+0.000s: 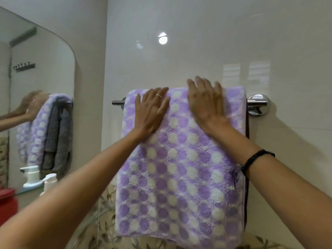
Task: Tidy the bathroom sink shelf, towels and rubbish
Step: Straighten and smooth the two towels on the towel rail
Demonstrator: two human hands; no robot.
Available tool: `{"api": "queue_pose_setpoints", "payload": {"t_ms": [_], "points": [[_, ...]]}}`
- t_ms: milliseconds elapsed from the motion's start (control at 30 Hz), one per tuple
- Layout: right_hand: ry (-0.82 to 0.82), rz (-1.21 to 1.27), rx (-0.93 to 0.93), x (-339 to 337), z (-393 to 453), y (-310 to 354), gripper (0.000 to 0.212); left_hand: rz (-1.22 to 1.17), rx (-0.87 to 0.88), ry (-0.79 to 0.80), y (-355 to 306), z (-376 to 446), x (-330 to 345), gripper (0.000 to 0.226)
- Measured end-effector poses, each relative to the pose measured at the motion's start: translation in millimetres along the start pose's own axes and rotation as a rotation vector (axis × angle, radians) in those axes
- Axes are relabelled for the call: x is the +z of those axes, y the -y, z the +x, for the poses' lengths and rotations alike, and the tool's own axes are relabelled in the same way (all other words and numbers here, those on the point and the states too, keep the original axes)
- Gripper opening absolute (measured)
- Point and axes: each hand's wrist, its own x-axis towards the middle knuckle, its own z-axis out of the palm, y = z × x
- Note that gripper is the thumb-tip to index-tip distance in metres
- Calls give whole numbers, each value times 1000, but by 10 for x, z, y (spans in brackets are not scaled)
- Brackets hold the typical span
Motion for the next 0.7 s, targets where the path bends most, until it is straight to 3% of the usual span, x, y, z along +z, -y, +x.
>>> {"api": "queue_pose_setpoints", "payload": {"t_ms": [100,333,433,567,667,700], "points": [[-22,-103,-261,192,-405,191,49,56,24,5,-85,-610,77,58],[-27,-214,-535,490,-1331,336,57,231,196,244,88,-1817,204,56],[49,-161,-540,501,-1615,485,54,232,189,362,100,-2101,58,55],[51,110,-540,427,-1819,800,30,180,172,394,112,-2351,-280,45],[14,306,-535,304,-1939,1099,12,92,23,372,182,-2576,-628,36],[0,353,-540,261,-1990,1218,15,60,-47,350,218,-2667,-757,26]]}}
